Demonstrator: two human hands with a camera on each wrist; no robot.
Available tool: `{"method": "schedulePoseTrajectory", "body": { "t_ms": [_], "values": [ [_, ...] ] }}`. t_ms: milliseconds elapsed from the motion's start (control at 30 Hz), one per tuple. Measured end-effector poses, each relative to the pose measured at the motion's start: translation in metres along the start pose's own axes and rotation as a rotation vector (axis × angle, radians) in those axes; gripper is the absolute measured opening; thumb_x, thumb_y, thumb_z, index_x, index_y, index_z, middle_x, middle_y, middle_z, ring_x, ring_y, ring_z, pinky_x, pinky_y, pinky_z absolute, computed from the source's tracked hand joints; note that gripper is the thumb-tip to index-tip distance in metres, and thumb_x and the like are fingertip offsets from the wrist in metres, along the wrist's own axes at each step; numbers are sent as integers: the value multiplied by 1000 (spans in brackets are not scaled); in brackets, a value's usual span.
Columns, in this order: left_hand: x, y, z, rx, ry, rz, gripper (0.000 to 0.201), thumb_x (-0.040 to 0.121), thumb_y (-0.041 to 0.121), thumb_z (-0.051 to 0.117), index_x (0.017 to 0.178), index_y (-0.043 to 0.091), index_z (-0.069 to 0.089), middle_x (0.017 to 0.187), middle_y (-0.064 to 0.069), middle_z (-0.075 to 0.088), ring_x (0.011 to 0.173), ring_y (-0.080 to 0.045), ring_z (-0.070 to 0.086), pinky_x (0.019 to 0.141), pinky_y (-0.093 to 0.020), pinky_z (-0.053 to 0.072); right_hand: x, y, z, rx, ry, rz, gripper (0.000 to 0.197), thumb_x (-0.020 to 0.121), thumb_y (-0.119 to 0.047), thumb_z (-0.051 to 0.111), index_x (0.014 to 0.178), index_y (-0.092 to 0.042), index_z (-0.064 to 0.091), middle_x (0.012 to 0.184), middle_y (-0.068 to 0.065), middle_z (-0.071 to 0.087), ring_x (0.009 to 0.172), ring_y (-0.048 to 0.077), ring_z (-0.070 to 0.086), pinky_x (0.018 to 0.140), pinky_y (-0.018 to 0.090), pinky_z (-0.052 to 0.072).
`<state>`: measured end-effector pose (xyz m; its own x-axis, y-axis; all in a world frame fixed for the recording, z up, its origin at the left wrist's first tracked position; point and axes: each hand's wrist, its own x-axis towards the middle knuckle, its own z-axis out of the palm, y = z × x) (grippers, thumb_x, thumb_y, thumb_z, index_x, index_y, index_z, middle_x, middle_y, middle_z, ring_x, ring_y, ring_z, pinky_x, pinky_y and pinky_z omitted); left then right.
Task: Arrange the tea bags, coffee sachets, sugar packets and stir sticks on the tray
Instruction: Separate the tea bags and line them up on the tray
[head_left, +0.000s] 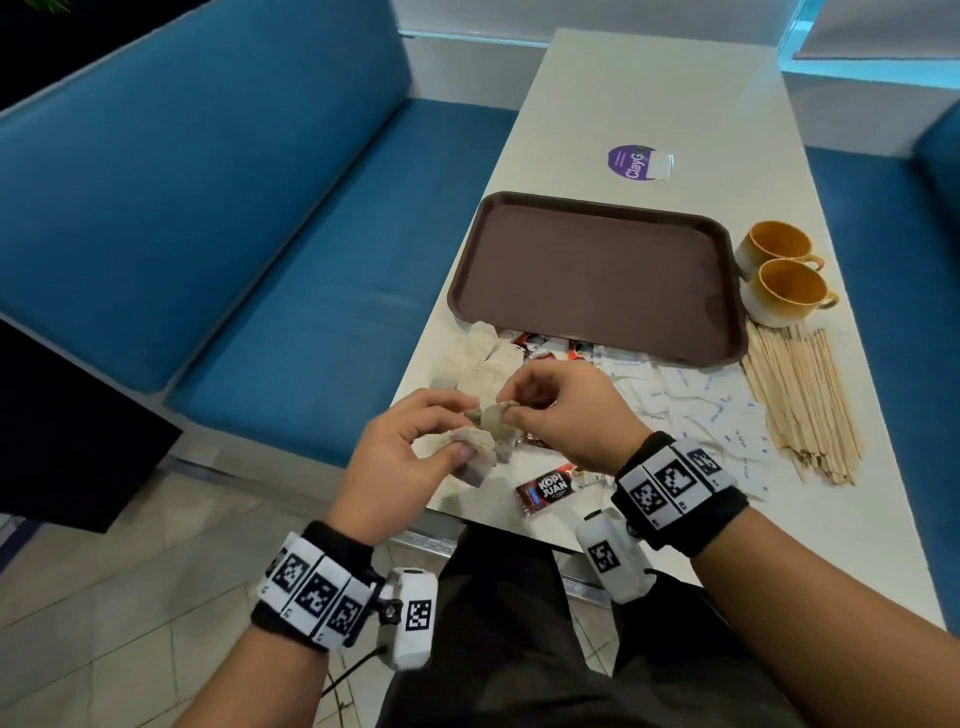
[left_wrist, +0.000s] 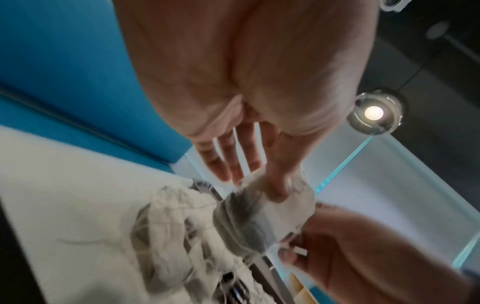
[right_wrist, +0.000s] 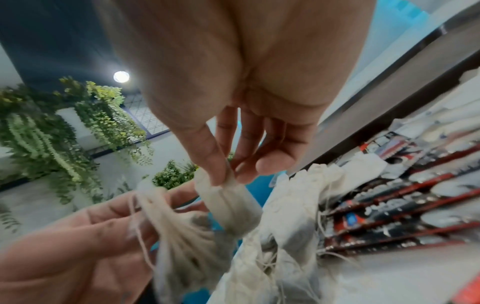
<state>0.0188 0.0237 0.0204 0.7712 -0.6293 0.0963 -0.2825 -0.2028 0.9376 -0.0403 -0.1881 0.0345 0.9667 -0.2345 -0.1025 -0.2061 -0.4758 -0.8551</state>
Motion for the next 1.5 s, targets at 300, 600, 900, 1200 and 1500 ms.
{"method": "schedulePoseTrajectory", "body": {
  "t_ms": [300, 600, 900, 1200, 1500],
  "values": [
    [10, -15, 7, -59, 131, -103, 24, 85, 0, 77, 92, 23, 78, 92, 2, 77, 89, -19, 72, 85, -34, 58, 11, -4, -1, 74, -56, 34, 17, 79, -5, 85, 88, -17, 77, 83, 2, 78, 76, 10, 72, 76, 27, 60],
    [3, -29, -8, -77, 249, -263, 41, 92, 2, 70, 124, 28, 66, 94, -5, 73, 78, -15, 72, 76, -26, 58, 44, 8, 16, -247, 19, 137, 21, 87, -23, 77, 106, -24, 70, 96, -5, 68, 84, 9, 62, 69, 20, 46],
    [3, -20, -7, -45, 135, -249, 18, 90, -1, 72, 90, 17, 75, 78, -3, 73, 65, -7, 64, 62, -16, 51, 43, 19, 23, -353, -58, 168, 14, 85, -14, 76, 97, -19, 69, 103, 0, 58, 85, 15, 58, 67, 23, 44],
    [11, -21, 8, 156, 62, -27, 20, 85, 4, 78, 95, 21, 77, 110, 14, 70, 100, -11, 67, 90, -26, 54, 29, 21, -1, -177, 87, 90, 7, 86, -26, 77, 83, -29, 72, 91, -10, 70, 68, 2, 56, 66, 25, 42],
    [17, -12, 17, 180, 89, 129, 18, 84, 0, 76, 85, 18, 72, 134, 16, 63, 124, -12, 59, 106, -24, 43, 12, 2, -5, -28, 130, -10, 9, 87, -18, 76, 84, -26, 73, 81, -5, 74, 71, 14, 69, 70, 33, 58]
  ]
}}
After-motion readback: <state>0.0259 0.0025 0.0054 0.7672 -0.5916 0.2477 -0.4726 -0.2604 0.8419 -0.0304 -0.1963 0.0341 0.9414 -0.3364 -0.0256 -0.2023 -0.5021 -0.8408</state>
